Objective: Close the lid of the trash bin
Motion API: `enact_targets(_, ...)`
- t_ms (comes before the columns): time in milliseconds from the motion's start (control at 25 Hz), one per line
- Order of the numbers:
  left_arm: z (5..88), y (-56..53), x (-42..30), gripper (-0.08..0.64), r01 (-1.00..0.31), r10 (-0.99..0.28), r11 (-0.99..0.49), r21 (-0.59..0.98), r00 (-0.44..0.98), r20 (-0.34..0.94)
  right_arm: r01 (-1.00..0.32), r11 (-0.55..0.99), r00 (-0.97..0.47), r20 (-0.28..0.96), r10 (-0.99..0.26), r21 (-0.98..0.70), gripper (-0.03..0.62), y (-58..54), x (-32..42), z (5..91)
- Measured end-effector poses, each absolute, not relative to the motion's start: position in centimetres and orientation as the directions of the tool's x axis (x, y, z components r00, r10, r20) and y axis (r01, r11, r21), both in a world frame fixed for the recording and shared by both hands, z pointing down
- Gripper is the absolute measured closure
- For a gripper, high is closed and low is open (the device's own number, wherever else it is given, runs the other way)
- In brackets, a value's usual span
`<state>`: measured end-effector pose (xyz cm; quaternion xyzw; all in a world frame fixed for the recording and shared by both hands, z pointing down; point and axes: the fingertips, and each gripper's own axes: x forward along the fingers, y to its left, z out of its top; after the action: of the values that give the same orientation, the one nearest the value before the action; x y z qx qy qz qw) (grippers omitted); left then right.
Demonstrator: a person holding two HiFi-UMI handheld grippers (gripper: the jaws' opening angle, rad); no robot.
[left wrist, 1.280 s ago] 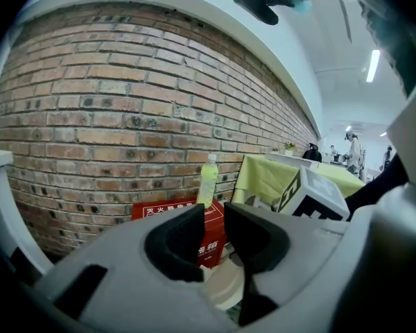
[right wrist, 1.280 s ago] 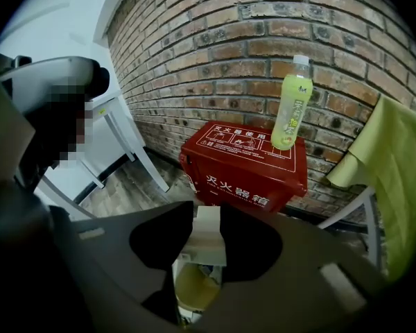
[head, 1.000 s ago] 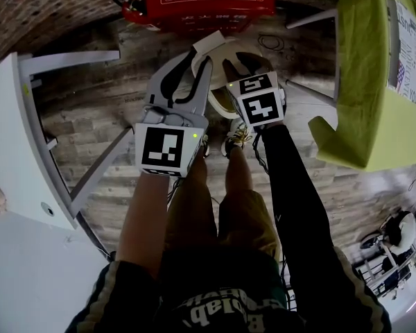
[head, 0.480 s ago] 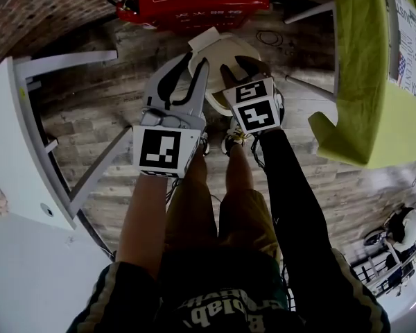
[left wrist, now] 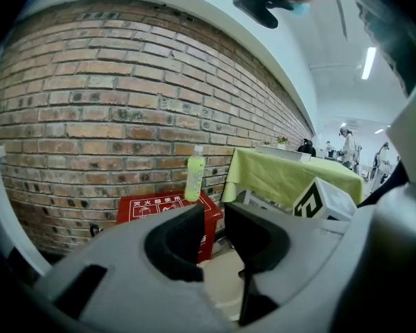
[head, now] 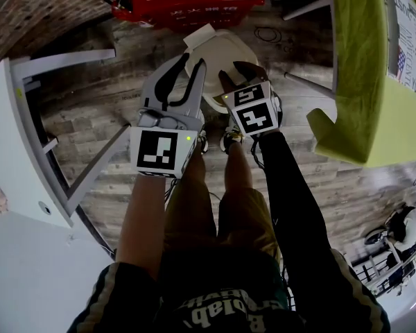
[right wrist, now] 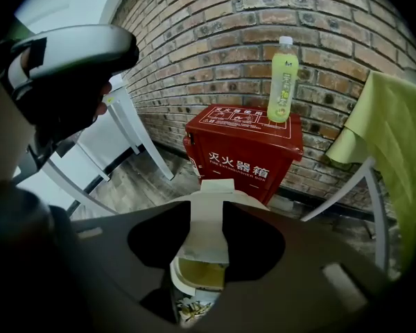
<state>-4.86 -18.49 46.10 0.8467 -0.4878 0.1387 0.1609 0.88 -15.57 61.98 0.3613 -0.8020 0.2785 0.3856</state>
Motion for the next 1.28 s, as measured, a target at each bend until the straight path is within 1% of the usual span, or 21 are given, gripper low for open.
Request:
enact_targets(120, 46.4, -18.4, -4.5, 0.460, -0.870, -0.779, -0.473, 0.137, 0.486, 0.397, -0.788, 0.589, -0.443, 0.827, -0.346, -0.176, 0.430, -15.0, 1.2, 62.6)
enact_targets(320, 46.8, -18.3, -4.0, 0.459, -0.872, -0.775, -0.469, 0.138, 0.481, 0.409, -0.783, 0.589, -0.445, 0.840, -0.308, -0.199, 0.410, -13.7, 1.5, 63.9)
enact_targets(600, 47.3, -18.3, -3.5, 0.459, -0.874, -0.774, -0.466, 0.138, 0.478, 0.416, -0.783, 0.578, -0.437, 0.864, -0.250, -0.229, 0.405, -11.9, 2.6, 67.1)
enact_targets(720, 47.6, -18.0, -3.8, 0.459, -0.877, -0.772, -0.462, 0.134, 0.472, 0.425, -0.788, 0.562, -0.438, 0.870, -0.227, -0.250, 0.385, -11.3, 2.7, 68.0)
enact_targets(960, 48.1, -17.9, -4.0, 0.459, -0.880, -0.772, -0.455, 0.133, 0.465, 0.434, -0.800, 0.545, -0.434, 0.869, -0.238, -0.251, 0.393, -11.1, 2.9, 69.0)
enact_targets(1080, 48.3, -17.8, -4.1, 0.459, -0.880, -0.770, -0.457, 0.130, 0.464, 0.438, -0.811, 0.533, -0.419, 0.875, -0.241, -0.242, 0.405, -10.9, 3.2, 69.7)
enact_targets(1280, 48.6, -17.8, -4.5, 0.459, -0.882, -0.771, -0.451, 0.134, 0.461, 0.438, -0.817, 0.537, -0.386, 0.892, -0.236, -0.211, 0.403, -10.5, 3.6, 70.6)
